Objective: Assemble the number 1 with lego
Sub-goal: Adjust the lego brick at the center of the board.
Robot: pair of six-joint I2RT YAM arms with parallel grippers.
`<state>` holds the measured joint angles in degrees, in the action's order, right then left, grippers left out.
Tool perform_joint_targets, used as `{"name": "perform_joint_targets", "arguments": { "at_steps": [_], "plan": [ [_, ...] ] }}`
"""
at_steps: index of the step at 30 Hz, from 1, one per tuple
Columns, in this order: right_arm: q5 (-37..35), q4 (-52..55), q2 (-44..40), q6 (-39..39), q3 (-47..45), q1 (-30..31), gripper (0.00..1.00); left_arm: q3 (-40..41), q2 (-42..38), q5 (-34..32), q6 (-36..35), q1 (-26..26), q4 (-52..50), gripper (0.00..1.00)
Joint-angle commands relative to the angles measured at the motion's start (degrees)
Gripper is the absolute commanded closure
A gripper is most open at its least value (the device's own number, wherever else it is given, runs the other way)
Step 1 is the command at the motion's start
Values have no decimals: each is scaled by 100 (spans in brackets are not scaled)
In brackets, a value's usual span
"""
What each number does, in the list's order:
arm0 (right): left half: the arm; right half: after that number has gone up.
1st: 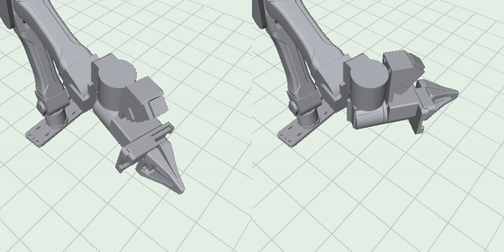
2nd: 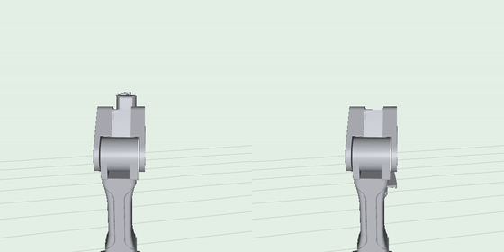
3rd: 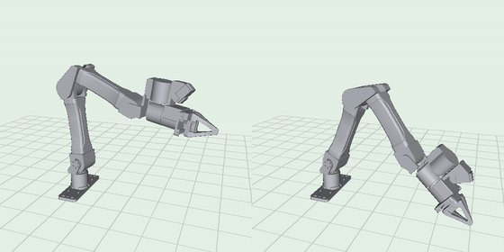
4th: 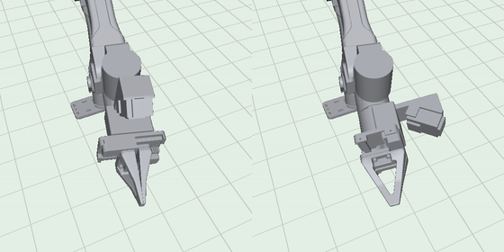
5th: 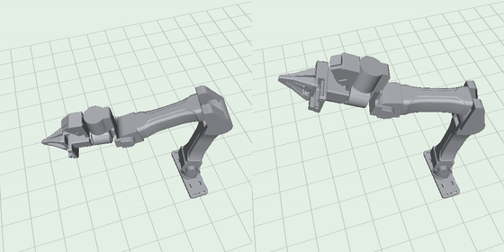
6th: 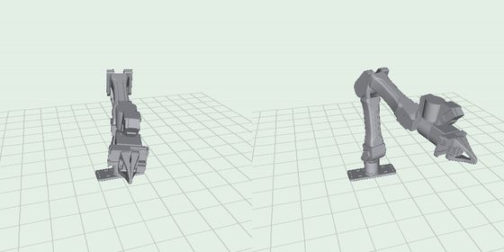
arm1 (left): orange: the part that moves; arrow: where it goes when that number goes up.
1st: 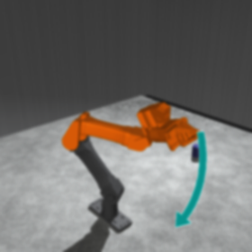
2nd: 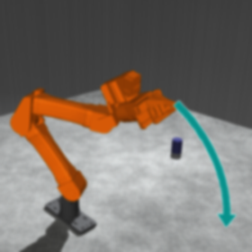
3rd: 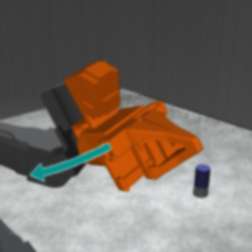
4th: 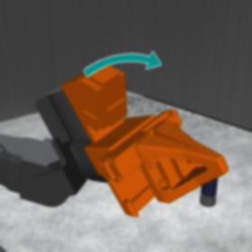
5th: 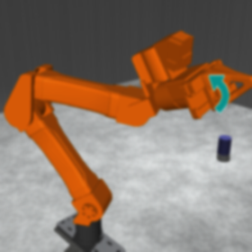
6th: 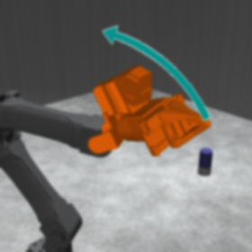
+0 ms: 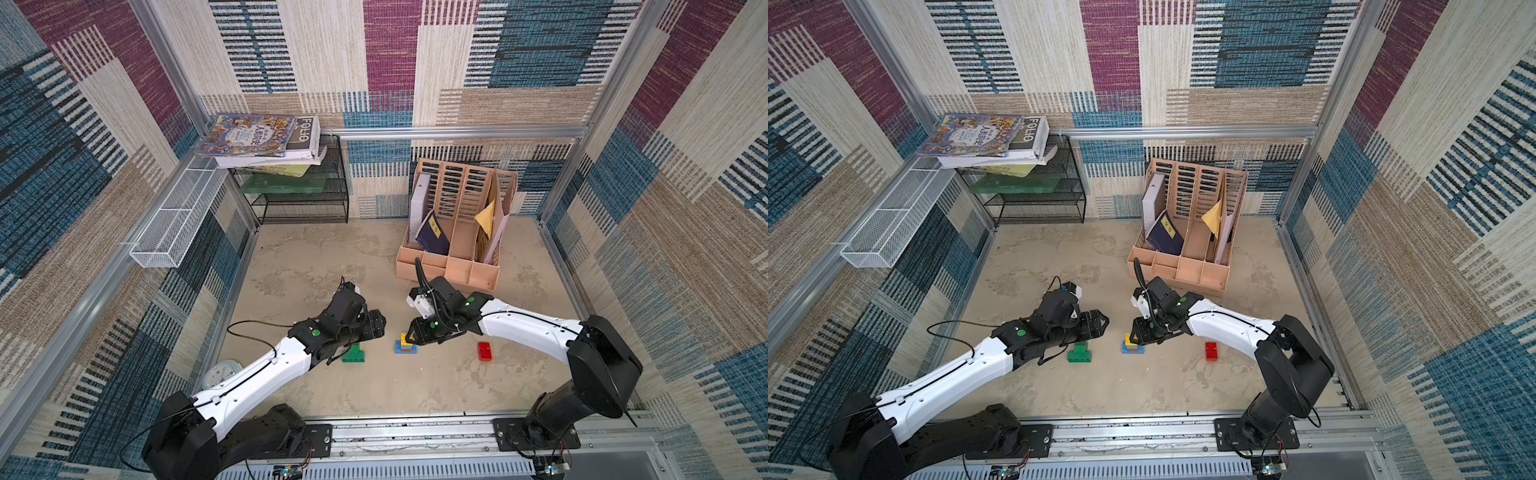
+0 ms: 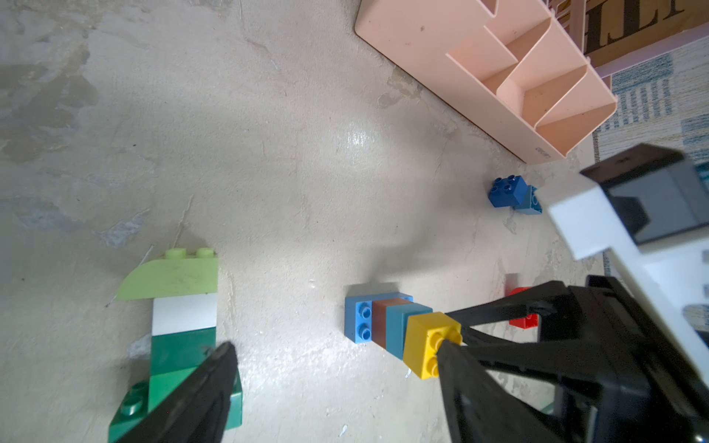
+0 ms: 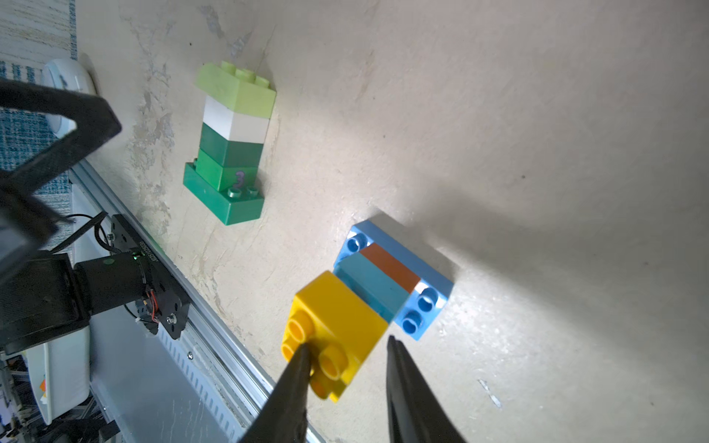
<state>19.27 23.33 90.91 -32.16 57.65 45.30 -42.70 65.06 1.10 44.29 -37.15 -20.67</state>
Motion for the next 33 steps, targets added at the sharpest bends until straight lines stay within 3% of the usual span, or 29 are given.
{"name": "perform_joint_targets", "arguments": {
  "at_steps": [1, 16, 19, 24, 27, 33],
  "plan": [
    [-424, 507, 175, -70, -3, 5, 69, -1, -20, 47, -97, 33, -40, 15],
    [-833, 1478, 845, 2, 397, 120, 68, 40, 60, 84, -104, 75, 65, 15],
    [-727, 1453, 812, 123, 579, 114, 61, 32, 60, 92, -177, 85, 138, 15],
    [-584, 994, 254, 251, 1031, -6, 36, -120, 111, 142, -624, 111, 241, 15],
    [-574, 792, -169, 339, 1196, -177, 29, -289, 142, 178, -983, 129, 212, 15],
    [-1356, 1036, -1135, 329, 680, -847, 31, -641, 362, 441, -1738, 155, 331, 15]
  ]
}}
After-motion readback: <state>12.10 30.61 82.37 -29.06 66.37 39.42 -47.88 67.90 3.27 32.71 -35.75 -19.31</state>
